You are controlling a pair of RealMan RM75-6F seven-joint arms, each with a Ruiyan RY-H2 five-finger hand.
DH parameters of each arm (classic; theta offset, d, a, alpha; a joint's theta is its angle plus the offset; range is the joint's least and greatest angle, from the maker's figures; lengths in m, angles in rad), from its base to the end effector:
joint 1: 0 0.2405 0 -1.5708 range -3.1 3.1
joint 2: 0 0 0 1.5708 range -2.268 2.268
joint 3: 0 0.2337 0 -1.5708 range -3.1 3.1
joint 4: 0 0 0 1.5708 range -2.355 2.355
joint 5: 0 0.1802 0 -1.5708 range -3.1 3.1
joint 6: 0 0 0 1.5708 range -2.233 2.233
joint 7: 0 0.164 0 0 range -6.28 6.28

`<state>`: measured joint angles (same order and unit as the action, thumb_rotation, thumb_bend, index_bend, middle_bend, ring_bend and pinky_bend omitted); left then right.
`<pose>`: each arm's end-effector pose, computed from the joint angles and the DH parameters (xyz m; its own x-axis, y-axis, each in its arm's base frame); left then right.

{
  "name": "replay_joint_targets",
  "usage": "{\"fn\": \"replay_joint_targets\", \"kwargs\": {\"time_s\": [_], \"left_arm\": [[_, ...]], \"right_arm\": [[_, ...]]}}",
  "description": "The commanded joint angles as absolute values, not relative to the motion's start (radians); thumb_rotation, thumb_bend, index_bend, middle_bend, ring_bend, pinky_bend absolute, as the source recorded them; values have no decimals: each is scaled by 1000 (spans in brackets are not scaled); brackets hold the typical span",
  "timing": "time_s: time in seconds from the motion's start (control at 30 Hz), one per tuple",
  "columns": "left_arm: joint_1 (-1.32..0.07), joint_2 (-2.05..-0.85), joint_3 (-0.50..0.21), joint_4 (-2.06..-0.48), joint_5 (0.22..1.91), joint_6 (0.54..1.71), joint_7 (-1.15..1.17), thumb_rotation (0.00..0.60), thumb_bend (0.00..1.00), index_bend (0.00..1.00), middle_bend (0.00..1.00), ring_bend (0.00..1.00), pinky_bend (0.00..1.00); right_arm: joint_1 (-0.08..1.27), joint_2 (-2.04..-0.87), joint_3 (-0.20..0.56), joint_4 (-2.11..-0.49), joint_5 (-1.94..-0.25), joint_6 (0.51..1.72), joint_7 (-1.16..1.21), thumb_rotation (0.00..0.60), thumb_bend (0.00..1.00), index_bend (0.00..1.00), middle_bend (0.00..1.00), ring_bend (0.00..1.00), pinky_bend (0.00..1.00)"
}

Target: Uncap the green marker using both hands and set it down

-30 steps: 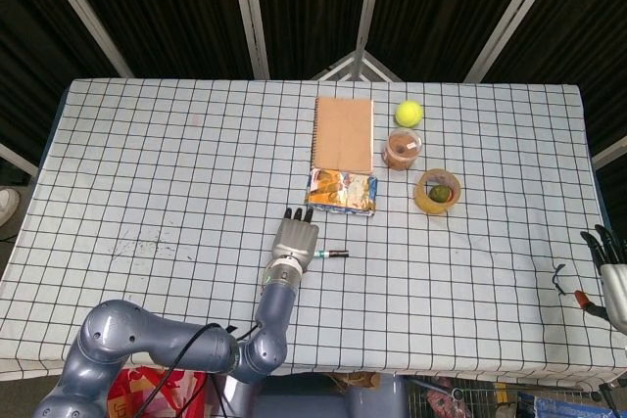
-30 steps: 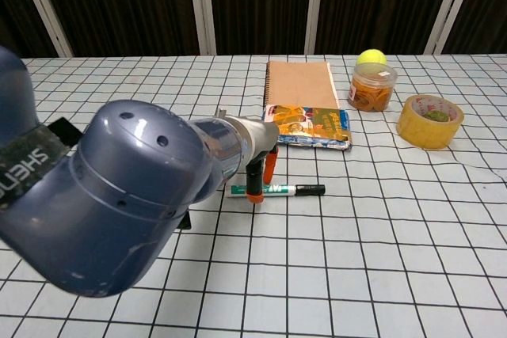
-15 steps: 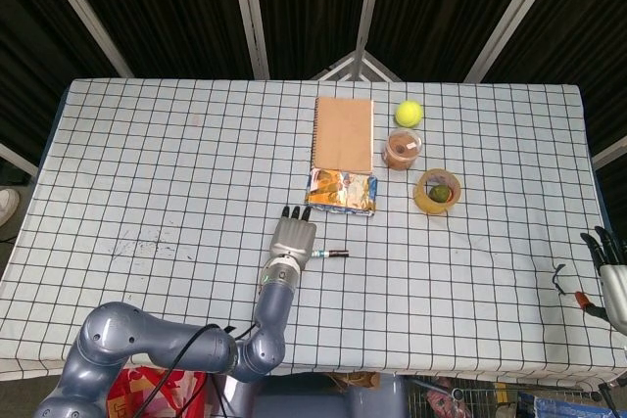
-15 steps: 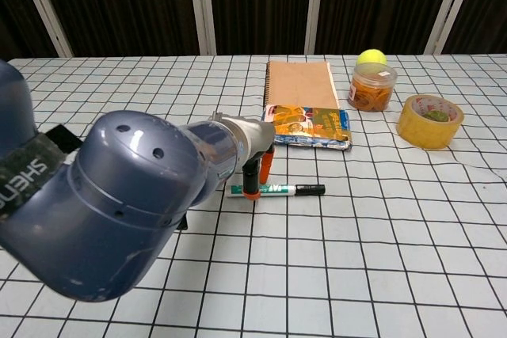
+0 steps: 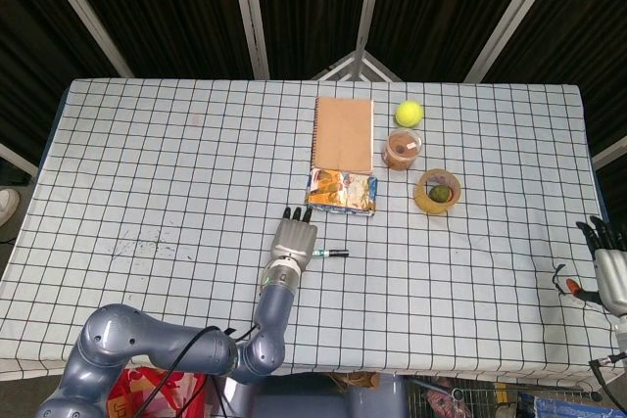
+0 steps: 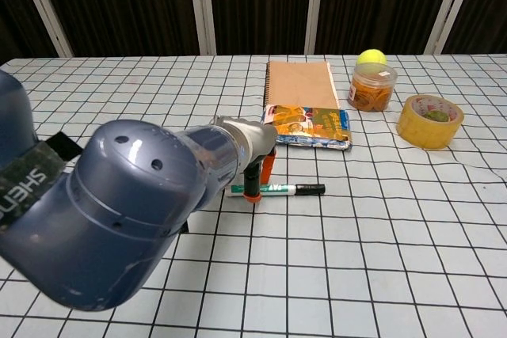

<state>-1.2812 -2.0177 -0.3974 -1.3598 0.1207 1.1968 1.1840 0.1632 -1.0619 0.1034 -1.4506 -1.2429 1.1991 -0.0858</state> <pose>0.0025 0.3262 -0.1087 0.6260 0.4489 0.6377 0.7758 -0.2753 -0.5678 -0.3448 -0.2269 0.2036 0.5710 -0.1823 0.8005 -0.7795 0.1856 0.5983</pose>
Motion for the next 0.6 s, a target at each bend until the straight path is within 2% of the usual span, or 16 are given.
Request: {"fn": "replay_joint_targets", "kwargs": {"time_s": [0.03, 0.6], "left_arm": [[-1279, -2020, -397, -1361, 127, 1198, 1183, 600, 464, 500, 19, 0, 0], [-1275, -2035, -399, -1358, 146, 1204, 1204, 600, 478, 515, 27, 0, 0]], "right_arm": [[115, -1079, 60, -1407, -1361, 1312, -64, 600, 256, 137, 80, 80, 36], [112, -1085, 58, -1380, -1367, 1311, -55, 600, 256, 137, 80, 80, 36]]}}
